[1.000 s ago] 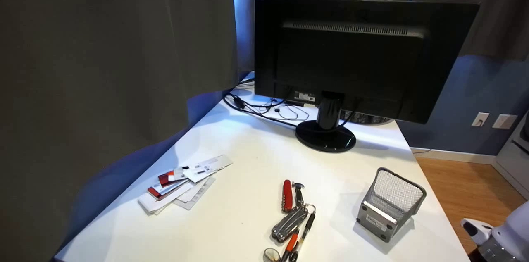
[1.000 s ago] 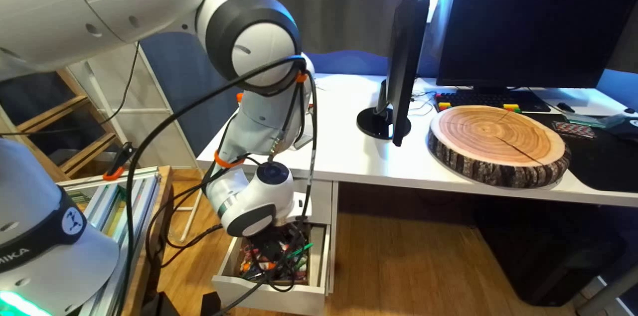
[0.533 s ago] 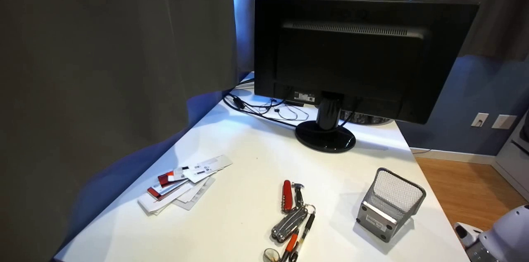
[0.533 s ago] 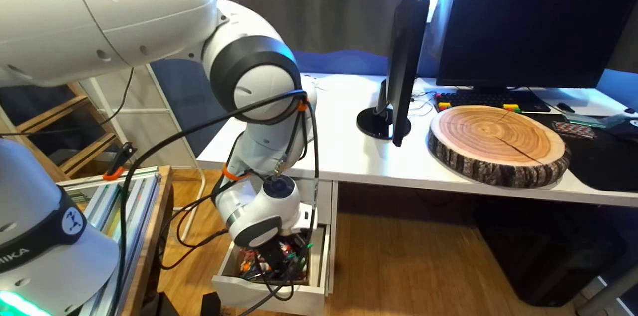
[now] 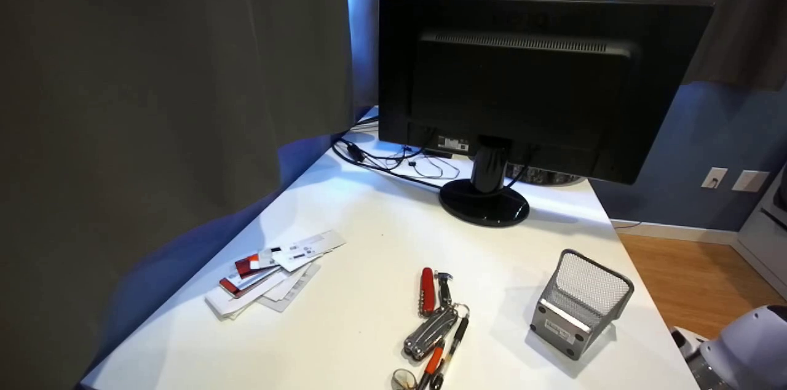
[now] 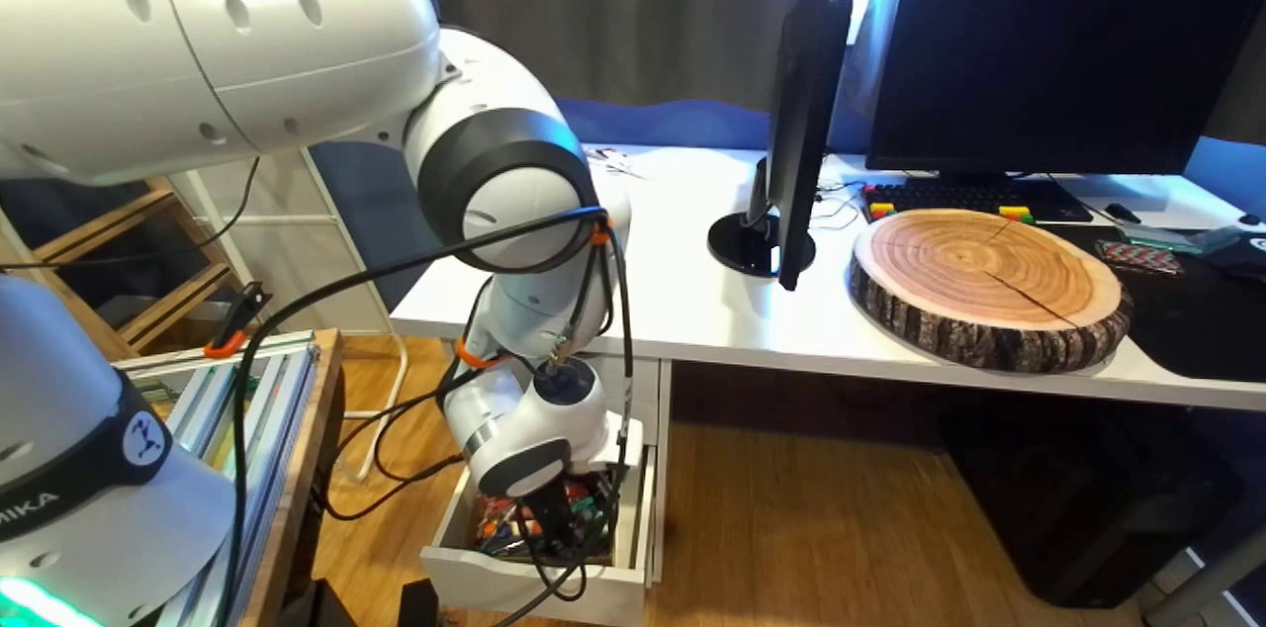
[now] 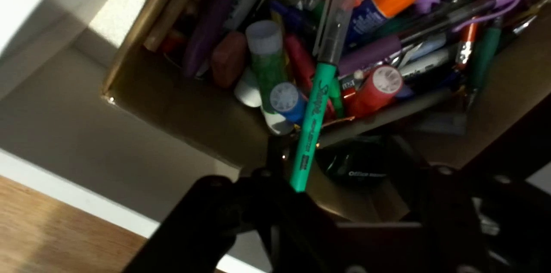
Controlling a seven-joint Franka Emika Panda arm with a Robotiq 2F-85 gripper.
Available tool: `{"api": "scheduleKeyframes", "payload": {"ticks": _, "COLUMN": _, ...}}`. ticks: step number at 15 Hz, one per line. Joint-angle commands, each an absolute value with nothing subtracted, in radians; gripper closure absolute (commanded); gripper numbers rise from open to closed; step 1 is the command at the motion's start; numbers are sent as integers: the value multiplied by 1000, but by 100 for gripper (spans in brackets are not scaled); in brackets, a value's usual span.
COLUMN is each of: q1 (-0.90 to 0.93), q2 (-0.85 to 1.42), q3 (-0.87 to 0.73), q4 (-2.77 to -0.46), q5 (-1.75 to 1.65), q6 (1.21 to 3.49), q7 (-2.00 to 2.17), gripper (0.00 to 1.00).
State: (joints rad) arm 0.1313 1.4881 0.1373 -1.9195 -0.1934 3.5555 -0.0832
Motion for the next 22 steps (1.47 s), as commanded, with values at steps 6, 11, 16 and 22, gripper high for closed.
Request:
{"api": "scheduleKeyframes", "payload": {"ticks": 6, "q1": 117, "q2": 1486, "q3": 151, "q4": -1907, "q5": -147, "q6": 3527, "q7": -47, "gripper": 69}}
{"api": "scheduleKeyframes", "payload": {"ticks": 11, "q1": 116, "q2": 1486, "q3": 156, "q4": -1900, "q5": -140, "q6": 3503, "q7": -36, "gripper": 43}}
{"api": "scheduleKeyframes", "payload": {"ticks": 16, "q1": 127, "q2": 1485, "q3": 154, "q4": -1884, "q5": -121, "q6": 3476, "q7": -27, "gripper": 45}}
{"api": "scheduleKeyframes", "payload": {"ticks": 22, "q1": 123, "q2": 1485, "q3": 157, "q4": -1872, "q5": -118, "q6": 3445, "q7": -25, "gripper": 75}}
